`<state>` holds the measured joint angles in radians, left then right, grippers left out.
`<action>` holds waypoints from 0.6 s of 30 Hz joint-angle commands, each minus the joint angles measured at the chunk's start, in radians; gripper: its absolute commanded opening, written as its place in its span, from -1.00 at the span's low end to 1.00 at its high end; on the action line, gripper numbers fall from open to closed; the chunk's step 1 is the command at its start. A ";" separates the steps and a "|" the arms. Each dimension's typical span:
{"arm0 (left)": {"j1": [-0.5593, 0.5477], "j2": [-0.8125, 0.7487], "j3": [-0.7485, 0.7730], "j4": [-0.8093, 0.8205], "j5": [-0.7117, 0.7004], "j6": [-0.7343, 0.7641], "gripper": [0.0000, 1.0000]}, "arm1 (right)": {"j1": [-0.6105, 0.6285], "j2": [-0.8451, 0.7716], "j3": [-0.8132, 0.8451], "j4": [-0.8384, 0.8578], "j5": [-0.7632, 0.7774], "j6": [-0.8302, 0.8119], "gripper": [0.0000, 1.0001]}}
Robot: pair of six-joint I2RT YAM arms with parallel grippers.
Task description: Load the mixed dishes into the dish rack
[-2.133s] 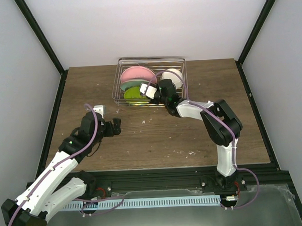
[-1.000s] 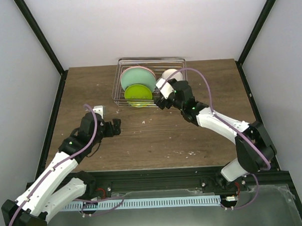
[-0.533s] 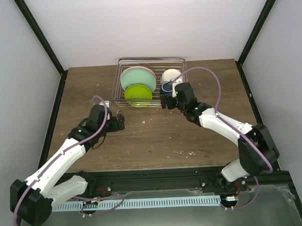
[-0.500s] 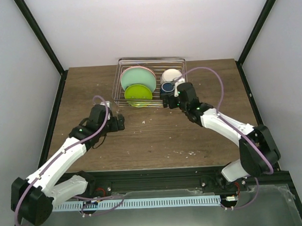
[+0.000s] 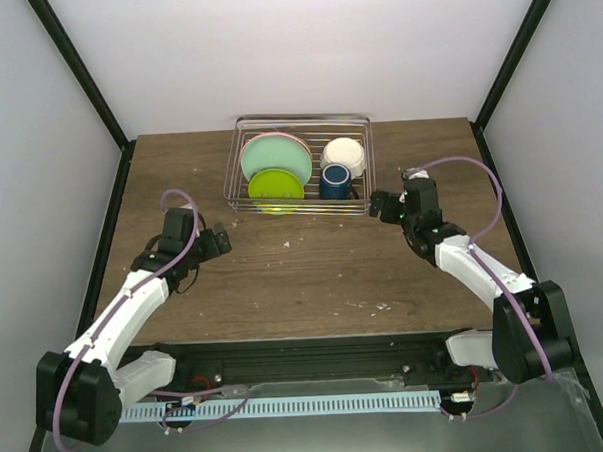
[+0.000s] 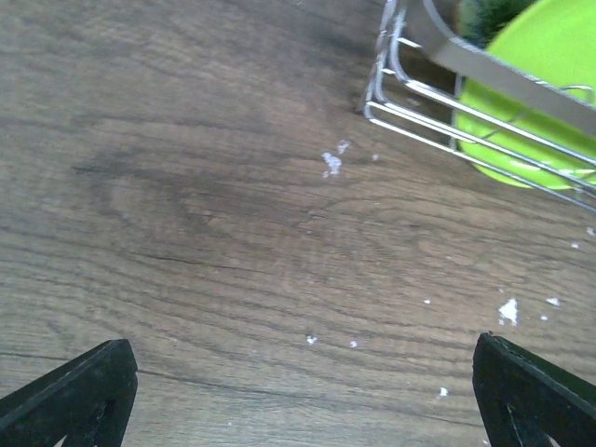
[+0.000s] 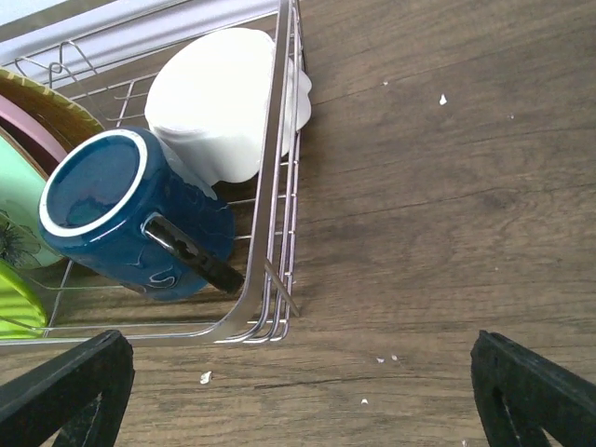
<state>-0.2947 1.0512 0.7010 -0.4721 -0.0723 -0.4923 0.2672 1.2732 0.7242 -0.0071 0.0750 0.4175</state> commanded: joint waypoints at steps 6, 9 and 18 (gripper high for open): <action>0.012 0.091 0.027 -0.029 -0.051 -0.074 1.00 | -0.020 -0.028 -0.001 -0.004 -0.012 0.031 1.00; 0.012 0.095 0.031 -0.025 -0.042 -0.075 1.00 | -0.020 -0.053 -0.006 -0.023 0.013 0.027 1.00; 0.012 0.076 0.084 -0.107 -0.092 -0.091 0.99 | -0.027 -0.105 -0.028 -0.037 0.016 0.037 1.00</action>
<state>-0.2855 1.1522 0.7528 -0.5323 -0.1234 -0.5697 0.2497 1.1816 0.7036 -0.0319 0.0807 0.4362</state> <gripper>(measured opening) 0.997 0.999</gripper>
